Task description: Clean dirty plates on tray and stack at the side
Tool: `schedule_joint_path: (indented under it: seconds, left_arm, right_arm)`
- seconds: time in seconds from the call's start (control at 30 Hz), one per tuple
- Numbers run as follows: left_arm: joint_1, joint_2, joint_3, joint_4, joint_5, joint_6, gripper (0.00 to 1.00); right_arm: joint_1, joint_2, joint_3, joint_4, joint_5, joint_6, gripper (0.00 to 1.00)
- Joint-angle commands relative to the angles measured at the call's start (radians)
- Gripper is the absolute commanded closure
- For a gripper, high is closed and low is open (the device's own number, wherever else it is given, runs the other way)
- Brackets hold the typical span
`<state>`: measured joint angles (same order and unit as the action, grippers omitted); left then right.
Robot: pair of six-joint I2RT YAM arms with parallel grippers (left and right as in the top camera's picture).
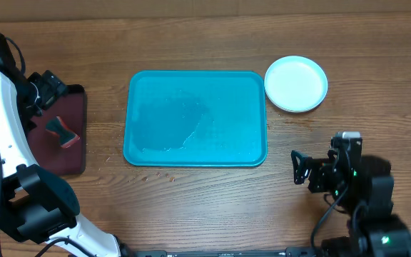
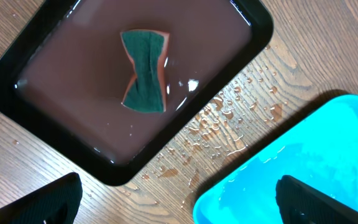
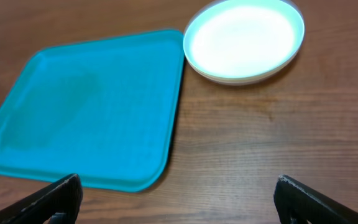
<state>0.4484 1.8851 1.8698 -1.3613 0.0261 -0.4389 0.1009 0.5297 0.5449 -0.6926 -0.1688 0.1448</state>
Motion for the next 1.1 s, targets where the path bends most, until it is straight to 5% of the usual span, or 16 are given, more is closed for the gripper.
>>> schedule_joint_path:
  seconds: [0.0,0.47,1.07]
  left_arm:
    - [-0.002,0.006,-0.004,0.002,0.000,-0.011,0.00]
    - [-0.002,0.006,-0.004,0.001,0.000,-0.011,0.00]
    - [-0.002,0.006,-0.004,0.001,0.000,-0.011,0.00]
  right_arm:
    - [0.008,-0.141,-0.116,0.090,-0.008,-0.021,0.00]
    - [0.008,-0.529,-0.404,0.345,0.019,-0.022,0.00]
    - [0.002,-0.527,-0.536,0.618,0.132,-0.022,0.00]
